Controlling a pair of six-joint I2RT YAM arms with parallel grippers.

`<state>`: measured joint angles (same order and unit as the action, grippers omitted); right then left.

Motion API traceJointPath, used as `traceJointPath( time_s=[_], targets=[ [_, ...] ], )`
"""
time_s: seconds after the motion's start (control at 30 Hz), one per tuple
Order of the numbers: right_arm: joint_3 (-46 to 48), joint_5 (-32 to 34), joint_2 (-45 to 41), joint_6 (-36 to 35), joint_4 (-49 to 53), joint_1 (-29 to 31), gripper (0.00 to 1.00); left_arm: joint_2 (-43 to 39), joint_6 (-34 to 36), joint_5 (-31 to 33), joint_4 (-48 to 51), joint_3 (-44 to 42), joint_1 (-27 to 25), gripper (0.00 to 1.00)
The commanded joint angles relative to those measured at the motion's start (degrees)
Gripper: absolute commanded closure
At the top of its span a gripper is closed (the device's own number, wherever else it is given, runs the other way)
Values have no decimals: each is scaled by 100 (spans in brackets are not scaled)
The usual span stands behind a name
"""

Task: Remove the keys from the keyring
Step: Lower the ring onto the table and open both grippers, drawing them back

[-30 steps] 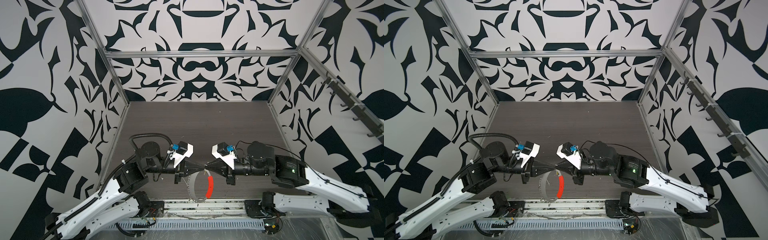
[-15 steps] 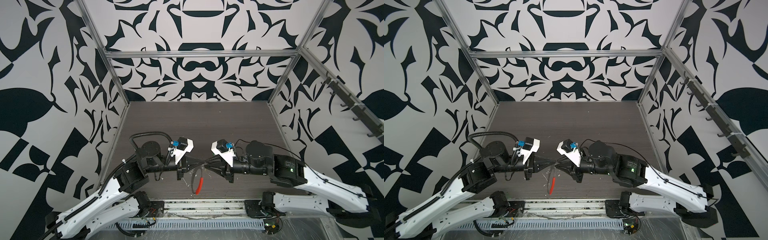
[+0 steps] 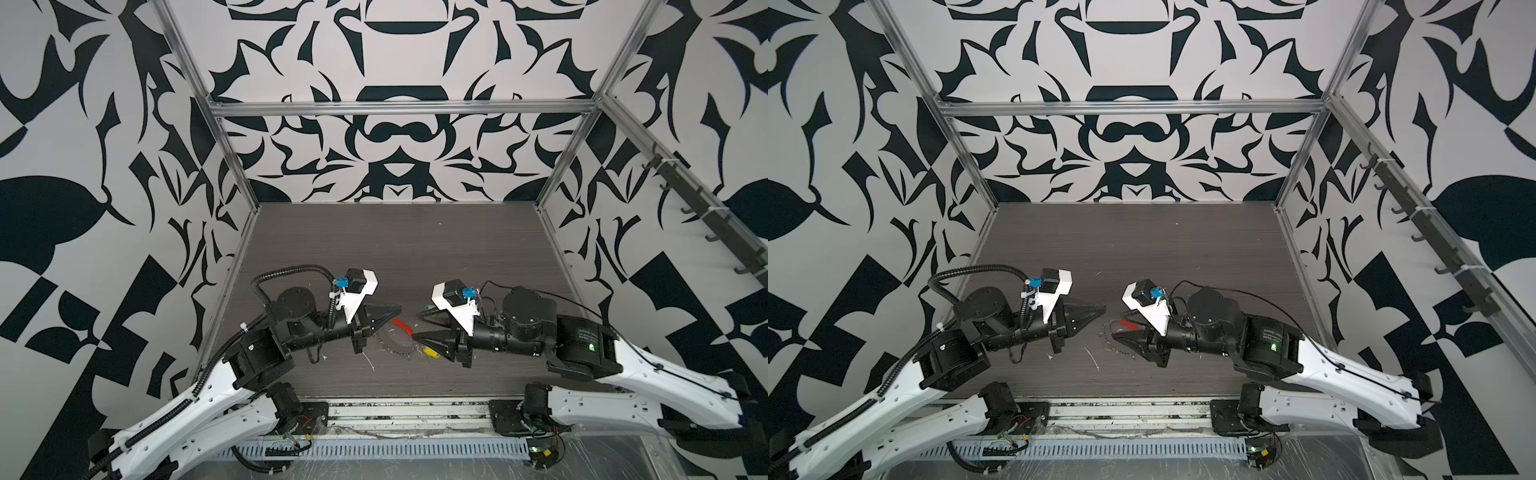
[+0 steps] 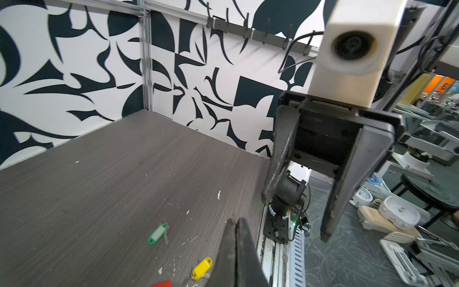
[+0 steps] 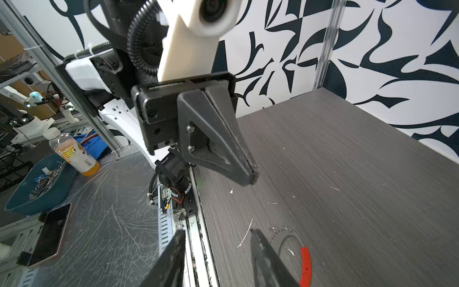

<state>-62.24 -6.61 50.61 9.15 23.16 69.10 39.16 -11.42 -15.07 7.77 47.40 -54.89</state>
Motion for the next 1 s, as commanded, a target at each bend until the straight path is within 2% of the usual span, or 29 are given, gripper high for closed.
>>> traceJointPath(
  time_s=[0.0,0.17,0.33,0.53,0.57,0.8,0.87,0.97],
  targets=[
    [195,398,-192,226,-282,12,55,-242,-216,536,-100,-182,5,85],
    [676,985,-332,549,-385,16,54,-755,-373,1222,-524,-639,6,62],
    [1178,1315,-152,1105,-454,10,54,-1374,-518,1593,-951,-1126,6,46],
    [1741,2014,279,1673,-446,6,52,-1575,-719,1712,-1005,-1337,7,28],
    [1803,2155,323,1749,-420,-5,52,-1518,-766,1710,-999,-1355,5,0],
    [2138,2472,363,2066,-409,-153,53,-463,-1173,1669,-434,-1167,5,5],
    [2260,2612,299,2149,-409,-177,53,-177,-1373,1547,-599,-1285,5,0],
    [2444,2707,153,2301,-409,-261,53,15,-1679,1567,-1012,-1586,5,1]
  ],
)
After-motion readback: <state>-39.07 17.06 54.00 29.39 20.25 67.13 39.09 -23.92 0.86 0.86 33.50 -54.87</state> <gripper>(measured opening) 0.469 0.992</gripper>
